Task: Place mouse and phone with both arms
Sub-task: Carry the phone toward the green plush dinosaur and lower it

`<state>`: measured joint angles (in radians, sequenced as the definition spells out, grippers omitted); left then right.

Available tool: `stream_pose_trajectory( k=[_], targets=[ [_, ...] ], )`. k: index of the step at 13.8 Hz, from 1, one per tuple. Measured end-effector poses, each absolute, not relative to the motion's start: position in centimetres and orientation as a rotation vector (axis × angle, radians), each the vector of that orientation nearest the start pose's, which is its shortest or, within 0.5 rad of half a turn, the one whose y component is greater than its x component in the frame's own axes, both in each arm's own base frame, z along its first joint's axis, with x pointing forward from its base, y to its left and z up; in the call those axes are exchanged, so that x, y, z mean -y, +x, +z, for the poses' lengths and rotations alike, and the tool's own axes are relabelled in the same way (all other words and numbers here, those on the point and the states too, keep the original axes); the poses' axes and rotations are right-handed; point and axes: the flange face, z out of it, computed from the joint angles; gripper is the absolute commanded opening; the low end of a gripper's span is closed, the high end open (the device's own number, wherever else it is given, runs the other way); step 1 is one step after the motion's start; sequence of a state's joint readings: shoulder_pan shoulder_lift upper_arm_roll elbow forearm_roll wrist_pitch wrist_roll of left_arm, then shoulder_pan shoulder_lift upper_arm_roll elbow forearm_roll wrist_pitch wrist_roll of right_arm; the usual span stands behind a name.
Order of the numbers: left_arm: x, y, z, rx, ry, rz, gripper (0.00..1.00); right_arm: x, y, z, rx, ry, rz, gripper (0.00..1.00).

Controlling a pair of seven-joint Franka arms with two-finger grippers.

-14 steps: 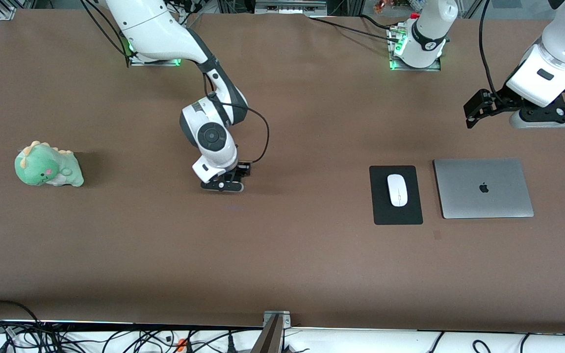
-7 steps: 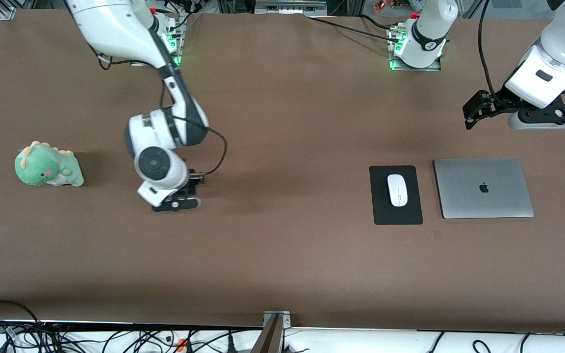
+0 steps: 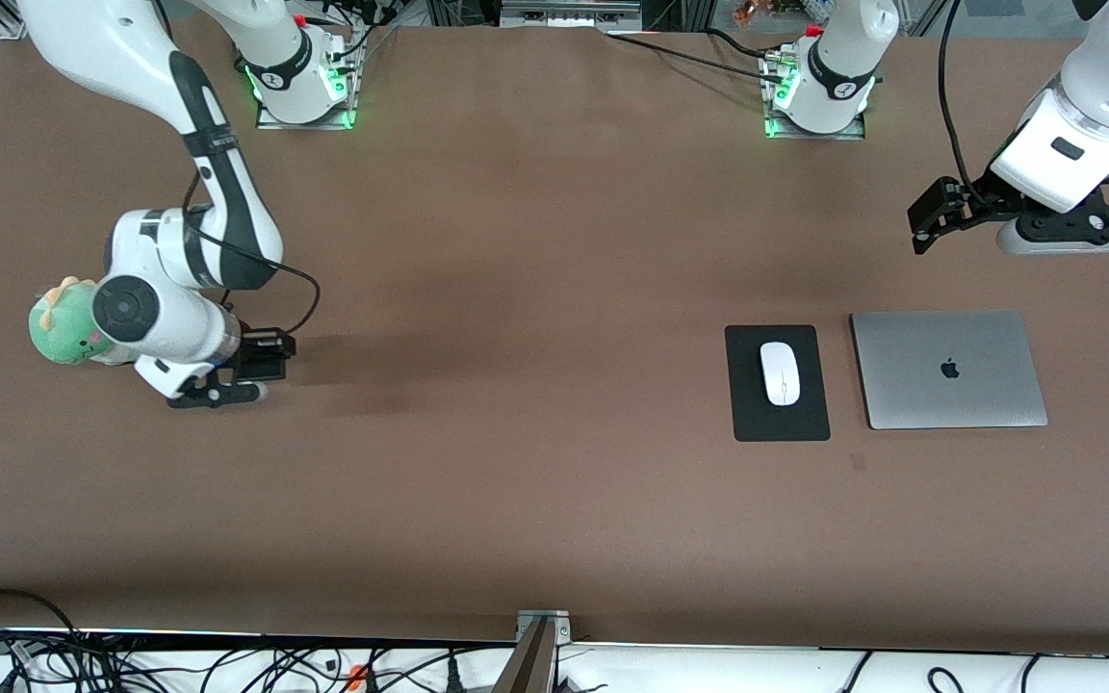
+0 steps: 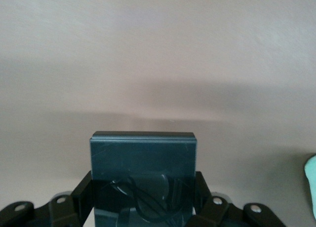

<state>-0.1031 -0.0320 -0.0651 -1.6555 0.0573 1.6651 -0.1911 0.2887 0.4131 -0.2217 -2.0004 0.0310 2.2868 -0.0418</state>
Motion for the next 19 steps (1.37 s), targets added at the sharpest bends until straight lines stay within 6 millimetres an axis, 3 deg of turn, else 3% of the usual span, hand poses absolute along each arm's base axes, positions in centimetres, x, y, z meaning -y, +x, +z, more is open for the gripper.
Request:
stream_pose_trajectory(
  k=[3,5,7,12,14,16,17,19],
  targets=[
    [8.7,54.6,61.0,0.029,-3.09,-0.079,1.0,-0.5,55.7,22.1,0.169,-3.212,0.117,0.16],
    [8.8,54.6,61.0,0.029,-3.09,-0.079,1.0,1.9,54.4,21.5,0.156,-3.223,0.096,0.16],
    [8.7,54.6,61.0,0.029,-3.09,-0.079,1.0,3.4,54.1,21.3,0.13,-3.237,0.016,0.17],
    [8.7,54.6,61.0,0.029,-3.09,-0.078,1.0,4.5,54.4,19.8,0.119,-3.26,-0.135,0.2],
    [8.7,54.6,61.0,0.031,-3.089,-0.077,1.0,4.7,54.4,18.9,0.12,-3.268,-0.146,0.3],
    [8.6,54.6,61.0,0.033,-3.089,-0.075,1.0,4.7,54.4,18.5,0.12,-3.27,-0.143,0.7],
    [8.6,54.6,60.9,0.036,-3.089,-0.073,1.0,4.7,54.4,18.4,0.118,-3.27,-0.141,1.0],
    [8.5,54.7,60.8,0.042,-3.089,-0.068,1.0,4.7,54.5,18.4,0.118,-3.27,-0.143,1.0]
  ],
)
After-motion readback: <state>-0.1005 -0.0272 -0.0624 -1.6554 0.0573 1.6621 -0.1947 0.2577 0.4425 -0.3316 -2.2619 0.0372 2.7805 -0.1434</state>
